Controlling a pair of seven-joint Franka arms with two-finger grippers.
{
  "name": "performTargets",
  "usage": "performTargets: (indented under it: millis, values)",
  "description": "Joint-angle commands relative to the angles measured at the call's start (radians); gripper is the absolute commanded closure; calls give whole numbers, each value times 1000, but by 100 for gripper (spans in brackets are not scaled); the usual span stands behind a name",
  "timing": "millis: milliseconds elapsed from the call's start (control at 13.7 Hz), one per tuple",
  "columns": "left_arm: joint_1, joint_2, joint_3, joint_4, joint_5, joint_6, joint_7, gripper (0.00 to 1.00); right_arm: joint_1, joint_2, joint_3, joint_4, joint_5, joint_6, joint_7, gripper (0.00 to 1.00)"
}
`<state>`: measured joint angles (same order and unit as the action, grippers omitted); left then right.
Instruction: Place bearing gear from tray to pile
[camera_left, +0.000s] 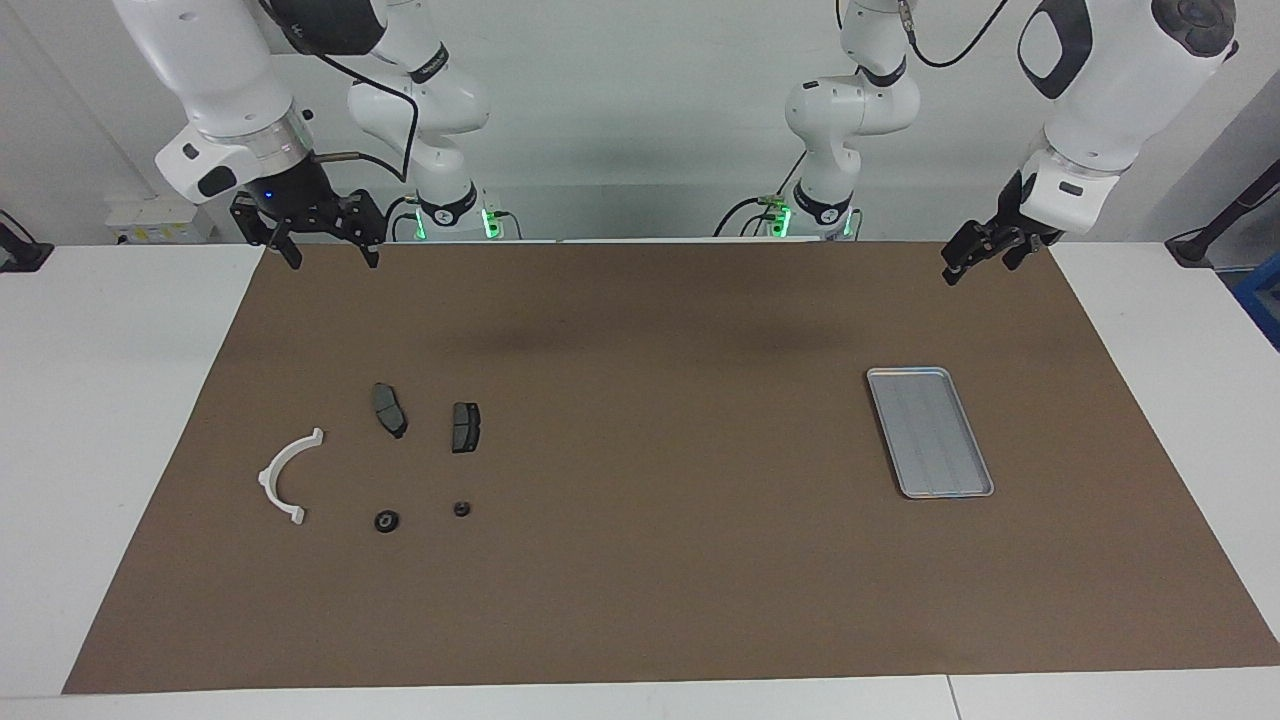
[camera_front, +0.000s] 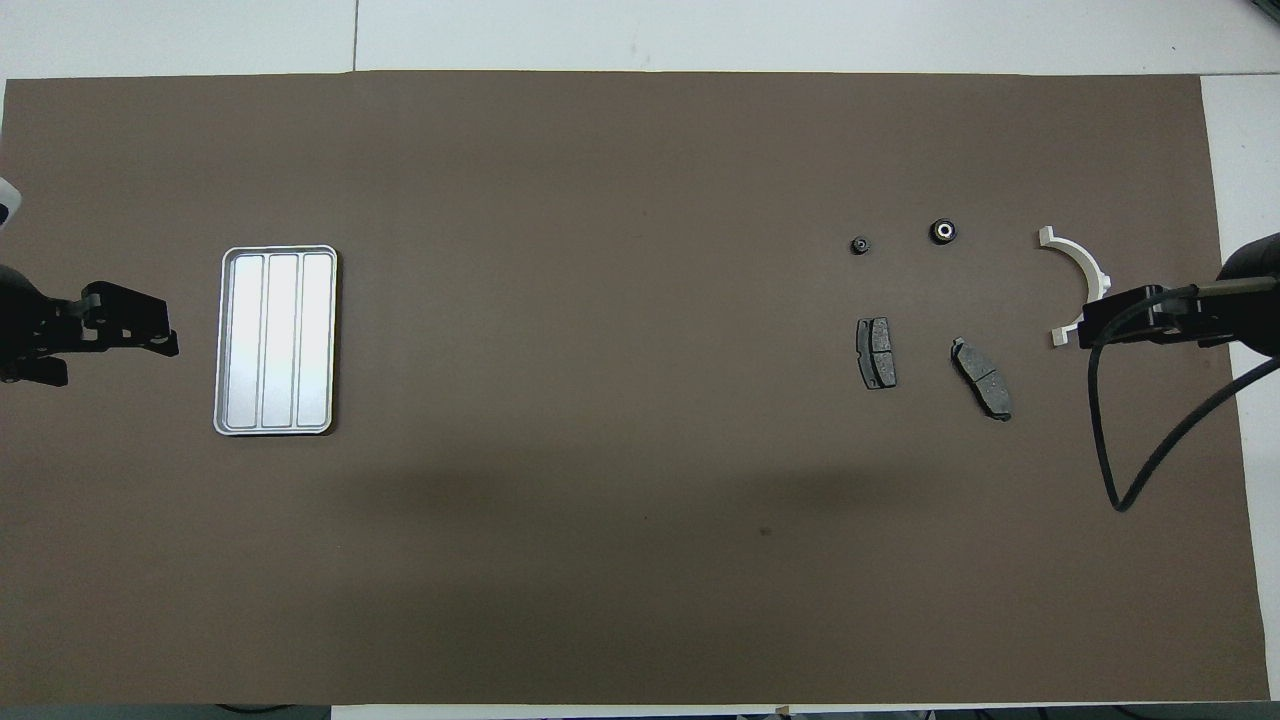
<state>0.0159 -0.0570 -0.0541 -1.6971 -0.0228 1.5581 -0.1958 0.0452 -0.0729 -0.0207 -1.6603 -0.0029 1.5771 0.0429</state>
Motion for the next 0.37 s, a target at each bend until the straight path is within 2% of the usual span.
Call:
performTargets:
  millis: [0,292]
  values:
    - [-5,-17,10,-15,-2,22,129,0,-7,8,7,16,-22,23,-15,0]
    - [-14,-15,10,-13,-2,40,134,0,-7,7,7,14,-20,23,-17,0]
